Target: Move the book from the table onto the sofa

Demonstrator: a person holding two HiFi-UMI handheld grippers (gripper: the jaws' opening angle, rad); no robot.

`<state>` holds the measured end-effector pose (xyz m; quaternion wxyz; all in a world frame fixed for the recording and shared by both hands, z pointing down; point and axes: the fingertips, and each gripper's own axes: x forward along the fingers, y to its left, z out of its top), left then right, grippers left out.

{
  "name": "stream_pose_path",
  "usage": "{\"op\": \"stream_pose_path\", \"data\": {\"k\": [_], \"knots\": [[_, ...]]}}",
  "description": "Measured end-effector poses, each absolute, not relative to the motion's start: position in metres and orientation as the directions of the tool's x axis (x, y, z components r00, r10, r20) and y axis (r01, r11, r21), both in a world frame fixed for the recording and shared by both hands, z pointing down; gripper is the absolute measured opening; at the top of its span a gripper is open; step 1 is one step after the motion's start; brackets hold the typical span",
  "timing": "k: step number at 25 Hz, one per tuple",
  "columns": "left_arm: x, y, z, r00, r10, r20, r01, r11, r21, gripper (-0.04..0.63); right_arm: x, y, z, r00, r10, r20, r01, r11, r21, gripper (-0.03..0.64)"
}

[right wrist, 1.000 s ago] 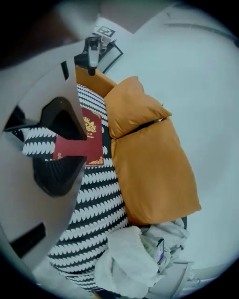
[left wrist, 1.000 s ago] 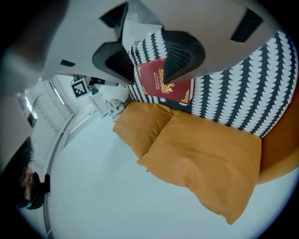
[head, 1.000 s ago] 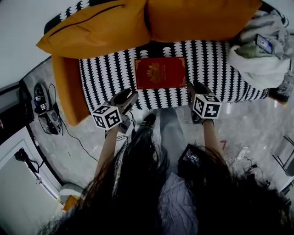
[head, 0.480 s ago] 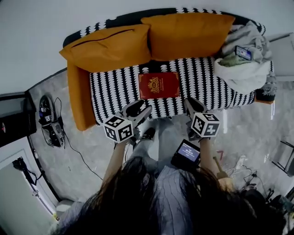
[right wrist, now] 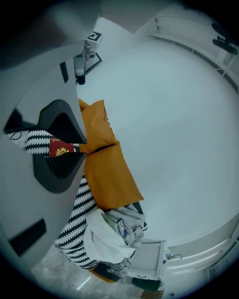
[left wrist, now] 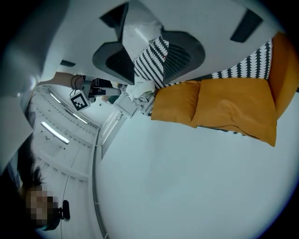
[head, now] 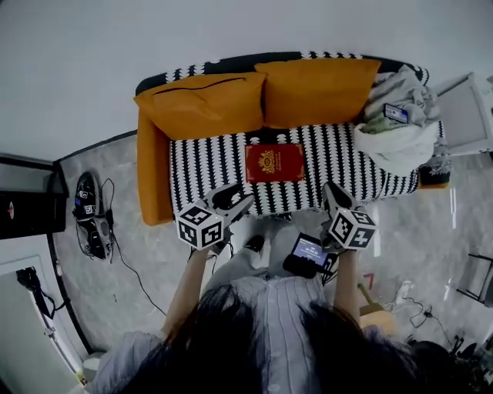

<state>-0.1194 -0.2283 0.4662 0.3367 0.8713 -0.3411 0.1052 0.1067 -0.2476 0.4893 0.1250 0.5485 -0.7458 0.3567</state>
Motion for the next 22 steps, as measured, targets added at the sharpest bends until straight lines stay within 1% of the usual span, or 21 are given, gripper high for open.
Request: {"op": "stream_pose_path", "data": {"k": [5, 9, 11, 13, 18, 22], "knots": [[-0.132, -0.214, 0.443, 0.754, -0.542, 0.372, -0.654, -0.561, 0.508, 0.192, 0.102, -0.224, 0.463, -0.334, -0.768, 0.546, -0.916, 0.128, -0.38, 0.063], [-0.14, -0.207, 0.425, 0.762, -0.557, 0.332, -0.639, -0.558, 0.53, 0.123, 0.095, -0.206, 0.445, -0.31, -0.801, 0.513, -0.917, 0.109, -0.383, 0.061], [-0.141, -0.204, 0.417, 0.773, -0.556, 0.305, -0.621, -0.568, 0.54, 0.099, 0.091, -0.199, 0.439, -0.301, -0.811, 0.502, -0.919, 0.106, -0.379, 0.061], [-0.142, -0.201, 0.413, 0.782, -0.549, 0.295, -0.612, -0.587, 0.529, 0.095, 0.086, -0.192, 0.434, -0.296, -0.819, 0.492, -0.921, 0.107, -0.374, 0.061], [-0.142, -0.184, 0.41, 0.791, -0.518, 0.326, -0.611, -0.644, 0.461, 0.094, 0.079, -0.166, 0.42, -0.272, -0.841, 0.468, -0.93, 0.106, -0.352, 0.061], [-0.135, -0.172, 0.412, 0.817, -0.477, 0.326, -0.577, -0.684, 0.446, 0.094, 0.081, -0.147, 0.417, -0.232, -0.86, 0.455, -0.94, 0.078, -0.331, 0.06]]}}
